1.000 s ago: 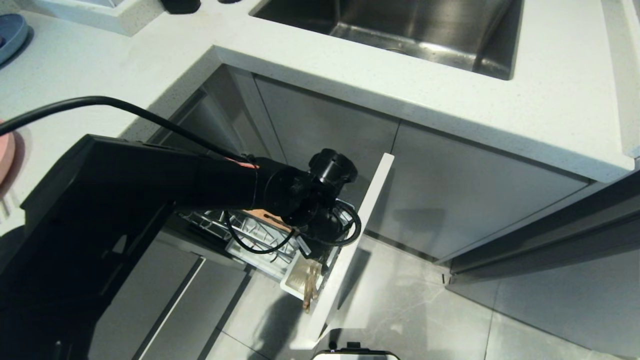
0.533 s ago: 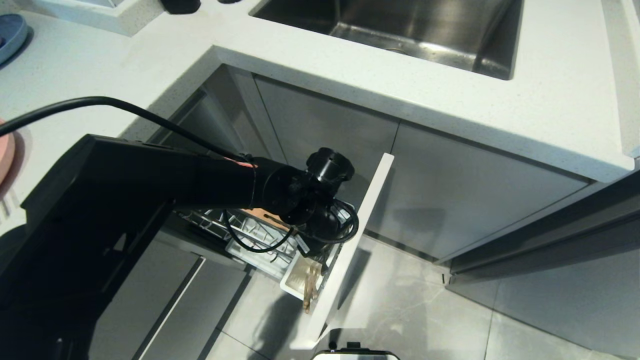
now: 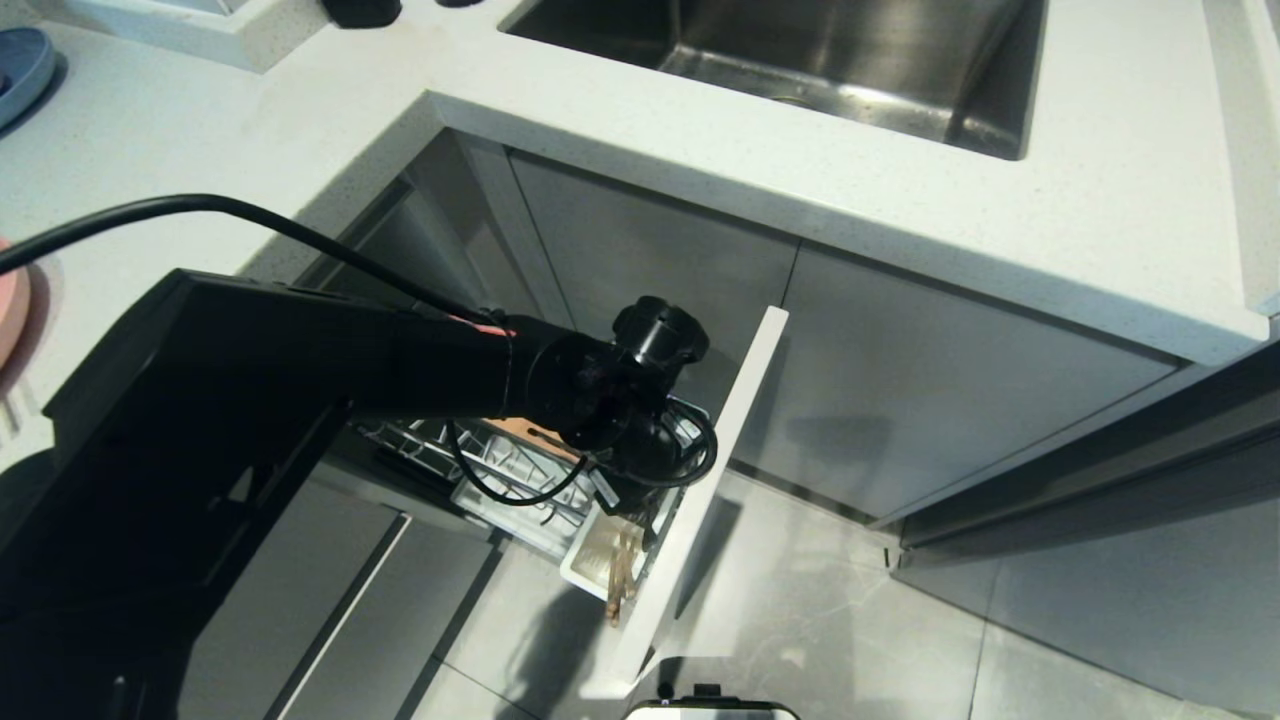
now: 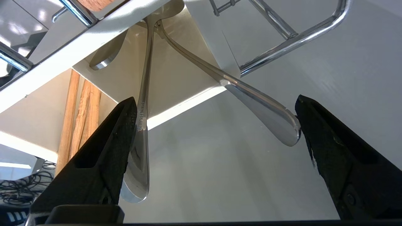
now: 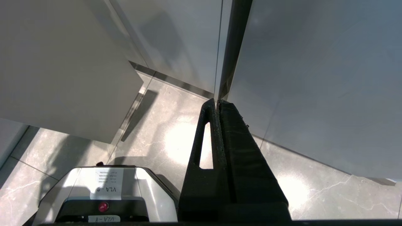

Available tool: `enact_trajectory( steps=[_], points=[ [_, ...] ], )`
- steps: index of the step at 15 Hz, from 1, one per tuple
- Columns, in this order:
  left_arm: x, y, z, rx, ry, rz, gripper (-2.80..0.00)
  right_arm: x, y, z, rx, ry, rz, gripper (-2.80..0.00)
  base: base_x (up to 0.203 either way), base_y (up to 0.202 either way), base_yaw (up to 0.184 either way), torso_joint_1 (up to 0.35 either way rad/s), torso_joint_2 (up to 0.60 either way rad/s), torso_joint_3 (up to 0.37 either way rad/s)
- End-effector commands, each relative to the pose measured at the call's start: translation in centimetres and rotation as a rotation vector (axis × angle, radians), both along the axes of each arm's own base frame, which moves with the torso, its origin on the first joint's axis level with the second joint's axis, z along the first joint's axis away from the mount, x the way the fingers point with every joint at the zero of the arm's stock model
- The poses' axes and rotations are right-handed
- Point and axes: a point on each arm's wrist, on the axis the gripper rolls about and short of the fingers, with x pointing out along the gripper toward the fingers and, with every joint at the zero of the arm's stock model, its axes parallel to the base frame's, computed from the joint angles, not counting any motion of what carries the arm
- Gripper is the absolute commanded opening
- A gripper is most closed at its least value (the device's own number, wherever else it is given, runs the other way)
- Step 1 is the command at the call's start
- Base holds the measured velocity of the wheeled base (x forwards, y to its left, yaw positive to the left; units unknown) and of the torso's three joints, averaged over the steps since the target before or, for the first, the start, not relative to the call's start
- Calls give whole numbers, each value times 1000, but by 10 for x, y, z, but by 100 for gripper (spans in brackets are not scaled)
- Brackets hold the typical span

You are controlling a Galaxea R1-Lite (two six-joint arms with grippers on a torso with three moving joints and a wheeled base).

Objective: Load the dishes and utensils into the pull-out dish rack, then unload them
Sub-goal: Take the spoon out of the cupboard

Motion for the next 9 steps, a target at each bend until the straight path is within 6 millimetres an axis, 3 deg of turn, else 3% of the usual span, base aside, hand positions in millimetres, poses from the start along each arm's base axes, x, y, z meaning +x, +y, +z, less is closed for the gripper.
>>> enact_trajectory(
  steps=[1, 2, 9],
  points=[
    [-1, -1, 0, 1, 3, 0, 0, 0, 0, 0, 0, 1, 1, -280, 0, 0, 0, 0, 0, 0],
    [-1, -1, 0, 2, 2, -2, -280, 0, 0, 0, 0, 2, 1, -280, 0, 0, 0, 0, 0, 0],
    [-2, -1, 0, -9, 13, -16, -280, 0, 0, 0, 0, 2, 1, -280, 0, 0, 0, 0, 0, 0]
  ],
)
